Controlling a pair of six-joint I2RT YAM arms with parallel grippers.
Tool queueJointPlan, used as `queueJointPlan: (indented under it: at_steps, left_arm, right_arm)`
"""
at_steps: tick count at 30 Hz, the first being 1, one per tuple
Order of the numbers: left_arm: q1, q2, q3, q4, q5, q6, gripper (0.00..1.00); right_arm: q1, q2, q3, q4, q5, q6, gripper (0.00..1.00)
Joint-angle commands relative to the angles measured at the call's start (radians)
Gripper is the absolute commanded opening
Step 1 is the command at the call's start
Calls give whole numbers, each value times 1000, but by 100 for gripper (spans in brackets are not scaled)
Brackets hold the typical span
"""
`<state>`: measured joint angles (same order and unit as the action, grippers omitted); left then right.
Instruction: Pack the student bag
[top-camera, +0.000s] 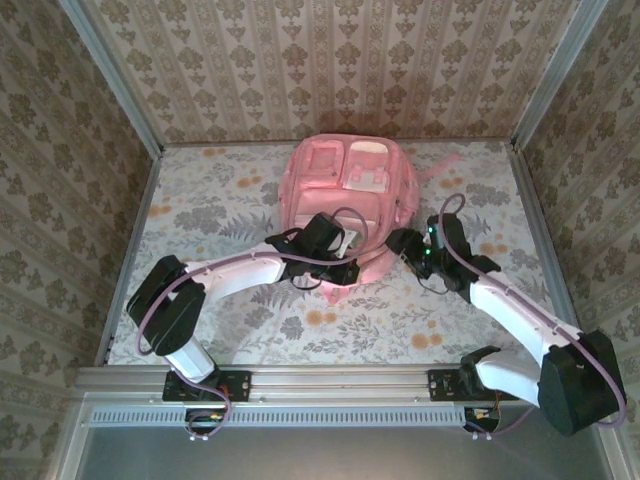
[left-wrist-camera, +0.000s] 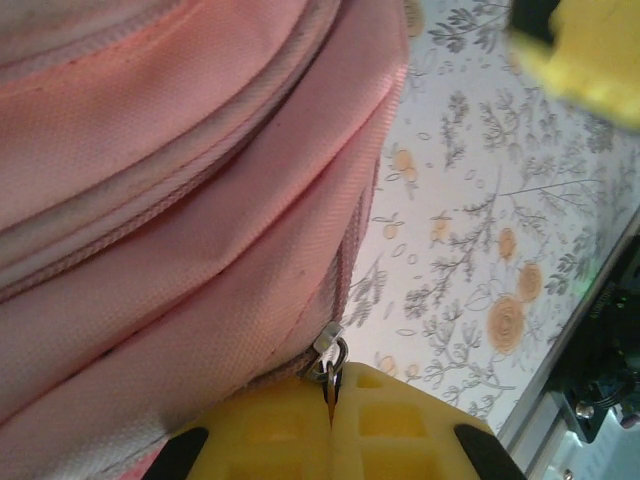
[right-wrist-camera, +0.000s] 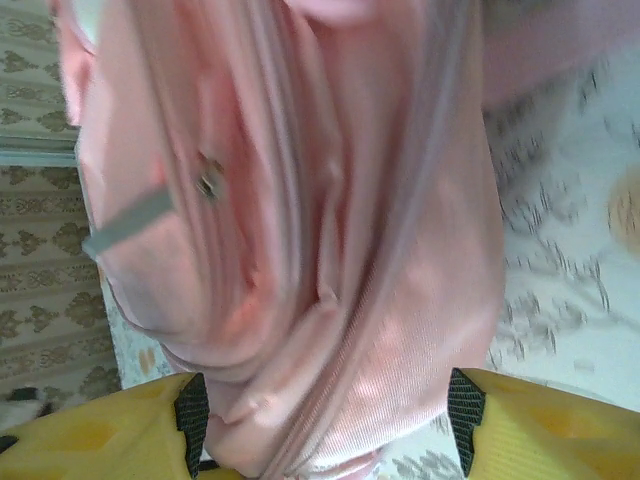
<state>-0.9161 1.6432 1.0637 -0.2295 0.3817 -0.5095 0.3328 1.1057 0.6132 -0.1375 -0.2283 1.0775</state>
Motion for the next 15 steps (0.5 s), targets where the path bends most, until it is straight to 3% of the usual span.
queueJointPlan:
  at_steps: [1,11,13,15]
  left_arm:
    - [-34,14,59,54,48,-18,0]
    - [-72,56,122,45,55,-13,0]
    - [-75,63,132,42,58,-12,0]
    - [-77,69,142,41,59,-11,0]
  right_arm:
    - [22,-51,-55,58,-2,123,68]
    - [45,59,-71,203,-19,138,69]
    - [53,89,-52,211,-14,127,67]
    - [61,117,-35,212,-6,111,57]
